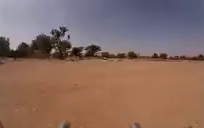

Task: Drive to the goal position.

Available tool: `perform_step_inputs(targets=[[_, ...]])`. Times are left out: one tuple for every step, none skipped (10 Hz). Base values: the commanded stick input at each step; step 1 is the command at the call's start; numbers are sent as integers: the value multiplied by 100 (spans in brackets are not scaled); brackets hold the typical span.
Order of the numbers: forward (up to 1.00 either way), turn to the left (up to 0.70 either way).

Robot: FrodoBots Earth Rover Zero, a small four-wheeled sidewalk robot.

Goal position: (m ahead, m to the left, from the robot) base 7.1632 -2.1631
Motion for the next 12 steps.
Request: perform_step_inputs(targets=[[50, 0], [50, 0], [50, 0], [50, 0], [50, 0], [50, 0], [50, 0], [50, 0], [50, 0], [50, 0], [50, 0], [50, 0]])
